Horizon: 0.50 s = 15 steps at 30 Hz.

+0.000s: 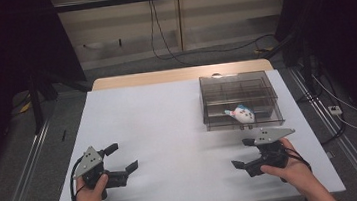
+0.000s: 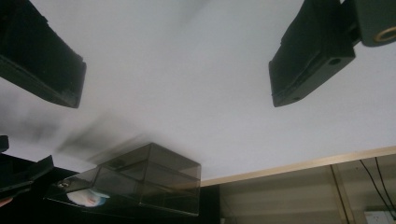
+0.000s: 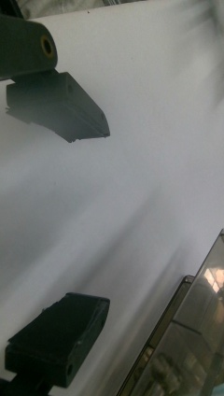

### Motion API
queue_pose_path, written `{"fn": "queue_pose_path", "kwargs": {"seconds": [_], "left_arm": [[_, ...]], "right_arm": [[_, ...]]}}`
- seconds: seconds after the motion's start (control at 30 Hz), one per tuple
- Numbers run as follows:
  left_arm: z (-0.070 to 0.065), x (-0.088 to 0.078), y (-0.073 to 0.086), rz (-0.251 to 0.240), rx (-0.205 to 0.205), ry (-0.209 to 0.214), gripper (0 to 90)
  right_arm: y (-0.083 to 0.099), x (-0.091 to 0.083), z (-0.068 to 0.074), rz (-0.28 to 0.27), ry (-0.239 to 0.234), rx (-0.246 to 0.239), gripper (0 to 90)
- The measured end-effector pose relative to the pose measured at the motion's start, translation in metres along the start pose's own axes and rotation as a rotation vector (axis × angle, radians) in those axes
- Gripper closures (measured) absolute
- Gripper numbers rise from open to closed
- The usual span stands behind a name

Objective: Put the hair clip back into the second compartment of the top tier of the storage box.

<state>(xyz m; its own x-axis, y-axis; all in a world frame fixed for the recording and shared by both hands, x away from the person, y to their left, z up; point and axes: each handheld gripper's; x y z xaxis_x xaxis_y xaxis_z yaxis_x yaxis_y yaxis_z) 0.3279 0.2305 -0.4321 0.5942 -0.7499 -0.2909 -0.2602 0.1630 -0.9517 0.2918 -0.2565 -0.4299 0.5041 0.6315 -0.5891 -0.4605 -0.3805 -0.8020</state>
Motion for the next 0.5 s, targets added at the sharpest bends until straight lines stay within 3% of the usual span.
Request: {"fn": "queue_pose_path", "kwargs": {"seconds": [0.23, 0.3, 0.5], "left_arm": [[0.002, 0.000, -0.001, 0.004, 0.025, 0.004, 4.0], [0.000, 0.000, 0.000, 0.002, 0.007, 0.003, 4.0], [0.001, 0.000, 0.000, 0.004, 0.014, 0.006, 4.0]], "right_arm": [[0.011, -0.005, -0.004, -0.002, 0.006, 0.024, 14.5], [0.014, -0.006, -0.005, -0.003, 0.011, 0.028, 14.5], [0.020, -0.011, -0.008, -0.013, 0.026, 0.039, 14.4]]}}
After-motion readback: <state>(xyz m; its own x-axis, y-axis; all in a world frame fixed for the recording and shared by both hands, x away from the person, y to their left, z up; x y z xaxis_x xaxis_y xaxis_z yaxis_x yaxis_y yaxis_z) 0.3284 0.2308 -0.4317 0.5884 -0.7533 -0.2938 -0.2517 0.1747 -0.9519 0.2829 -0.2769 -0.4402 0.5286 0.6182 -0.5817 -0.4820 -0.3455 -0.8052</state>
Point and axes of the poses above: each handheld gripper's, and its own axes: x roughly forward along the jaws, y roughly out of its underside, z roughly to its left
